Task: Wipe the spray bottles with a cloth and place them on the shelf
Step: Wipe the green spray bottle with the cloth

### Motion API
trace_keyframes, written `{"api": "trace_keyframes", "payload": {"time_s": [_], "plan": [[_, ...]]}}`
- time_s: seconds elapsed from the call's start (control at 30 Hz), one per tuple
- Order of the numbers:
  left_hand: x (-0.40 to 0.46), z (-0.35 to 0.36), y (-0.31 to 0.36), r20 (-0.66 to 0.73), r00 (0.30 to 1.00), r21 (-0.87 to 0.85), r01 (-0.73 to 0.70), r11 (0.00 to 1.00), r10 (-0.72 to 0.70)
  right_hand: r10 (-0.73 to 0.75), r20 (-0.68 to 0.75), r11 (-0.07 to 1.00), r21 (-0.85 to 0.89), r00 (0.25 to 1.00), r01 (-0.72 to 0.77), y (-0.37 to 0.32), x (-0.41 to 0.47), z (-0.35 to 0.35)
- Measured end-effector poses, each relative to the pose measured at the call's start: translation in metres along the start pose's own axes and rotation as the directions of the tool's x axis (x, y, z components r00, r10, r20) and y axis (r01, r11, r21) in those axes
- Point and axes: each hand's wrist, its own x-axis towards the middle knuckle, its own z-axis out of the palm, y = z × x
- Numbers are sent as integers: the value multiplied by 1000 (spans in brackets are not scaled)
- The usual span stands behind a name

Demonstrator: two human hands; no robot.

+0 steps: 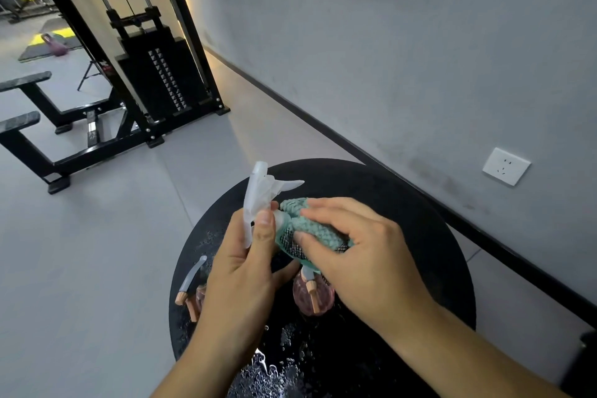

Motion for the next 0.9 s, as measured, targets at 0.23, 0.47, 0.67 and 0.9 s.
{"api": "trace_keyframes", "payload": {"time_s": [0.23, 0.47, 0.67, 0.9], "plan": [[2, -2, 3, -24, 1000, 4, -14, 1000, 14, 85, 9, 993, 76, 996, -85, 7, 9, -11], [0, -1, 4, 13, 1000, 17, -23, 1000, 22, 30, 26, 997, 64, 999, -32, 3, 7, -10], [2, -2, 4, 2, 1000, 10, -27, 1000, 27, 55, 44, 991, 116, 997, -60, 2, 8, -10], [1, -3, 4, -25, 1000, 5, -16, 1000, 16, 79, 35, 992, 100, 996, -82, 4, 9, -14]]}}
